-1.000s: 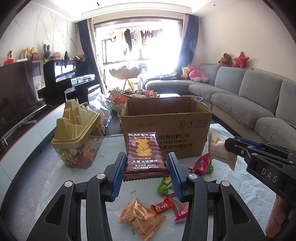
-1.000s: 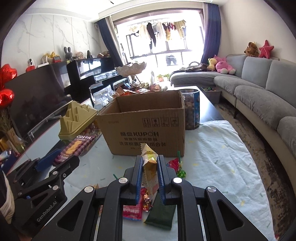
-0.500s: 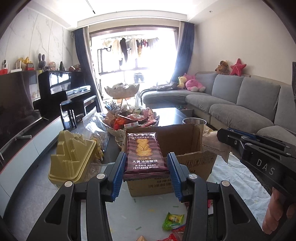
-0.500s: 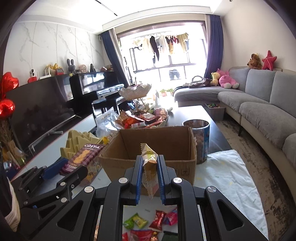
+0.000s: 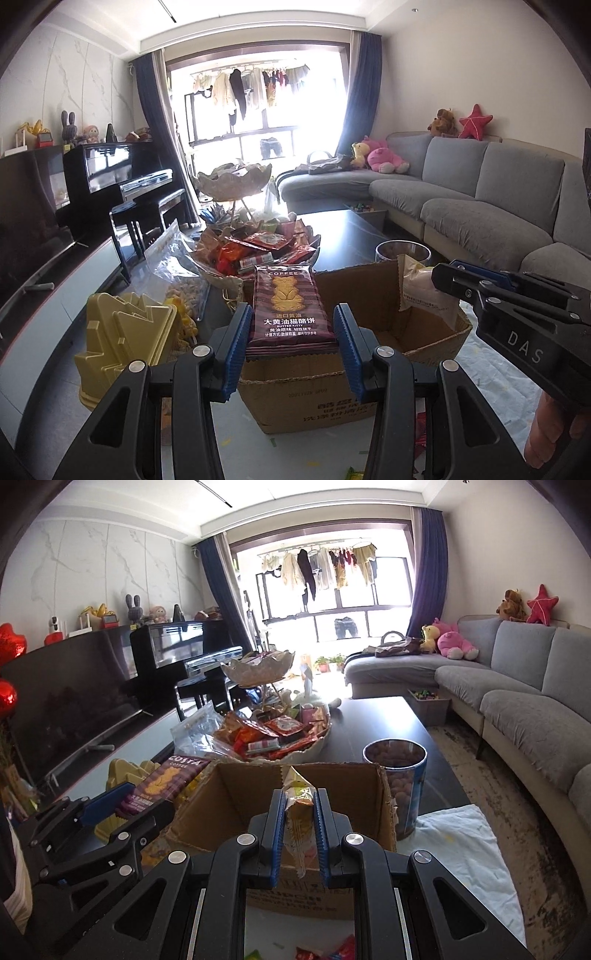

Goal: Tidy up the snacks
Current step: 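Carry both packs into the KUPOH cardboard box and open both tools, then withdraw both tools from the box back toward the snacks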

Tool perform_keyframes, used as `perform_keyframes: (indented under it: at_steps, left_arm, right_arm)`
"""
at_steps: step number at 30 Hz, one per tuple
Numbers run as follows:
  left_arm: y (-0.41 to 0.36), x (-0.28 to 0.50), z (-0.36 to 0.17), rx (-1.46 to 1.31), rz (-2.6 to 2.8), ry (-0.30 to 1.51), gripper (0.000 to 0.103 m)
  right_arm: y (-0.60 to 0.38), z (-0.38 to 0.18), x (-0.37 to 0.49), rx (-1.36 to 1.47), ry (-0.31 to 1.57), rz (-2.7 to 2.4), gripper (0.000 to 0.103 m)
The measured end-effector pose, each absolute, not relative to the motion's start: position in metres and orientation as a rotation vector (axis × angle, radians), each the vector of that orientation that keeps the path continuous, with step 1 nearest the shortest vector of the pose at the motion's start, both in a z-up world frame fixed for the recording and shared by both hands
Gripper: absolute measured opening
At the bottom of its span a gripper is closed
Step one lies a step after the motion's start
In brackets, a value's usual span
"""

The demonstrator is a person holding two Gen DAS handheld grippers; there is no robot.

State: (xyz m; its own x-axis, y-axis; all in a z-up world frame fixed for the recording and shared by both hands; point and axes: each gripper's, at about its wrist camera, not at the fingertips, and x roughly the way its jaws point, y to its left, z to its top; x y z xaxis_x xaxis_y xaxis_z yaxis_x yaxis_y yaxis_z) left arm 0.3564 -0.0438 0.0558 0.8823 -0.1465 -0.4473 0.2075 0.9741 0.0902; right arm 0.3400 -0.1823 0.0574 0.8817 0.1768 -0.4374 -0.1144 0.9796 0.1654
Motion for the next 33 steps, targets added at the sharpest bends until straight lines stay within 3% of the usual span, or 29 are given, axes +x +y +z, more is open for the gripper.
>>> perform_keyframes:
  at_steps: [4, 6, 7, 8, 10, 33]
  left_arm:
    - [-0.047, 0.374, 0.054, 0.130, -0.188, 0.480, 0.047]
    - [-0.047, 0.382, 0.053, 0.122, -0.192, 0.501, 0.060]
    - [-0.046, 0.383, 0.053, 0.114, -0.184, 0.503, 0.075]
    - [-0.043, 0.383, 0.052, 0.105, -0.175, 0.501, 0.077]
    - [-0.038, 0.380, 0.052, 0.095, -0.170, 0.504, 0.077]
    - [-0.011, 0.280, 0.057, 0.063, -0.068, 0.532, 0.098]
  right_arm:
    - [-0.184, 0.053, 0.356, 0.139, 0.486, 0.145, 0.017]
    - [-0.185, 0.050, 0.362, 0.142, 0.493, 0.125, 0.017]
    - [-0.186, 0.048, 0.364, 0.142, 0.494, 0.111, 0.019]
    - [-0.186, 0.047, 0.366, 0.137, 0.504, 0.094, 0.032]
    - [-0.187, 0.045, 0.365, 0.139, 0.505, 0.062, 0.050]
    - [-0.176, 0.046, 0.281, 0.096, 0.548, 0.081, 0.073]
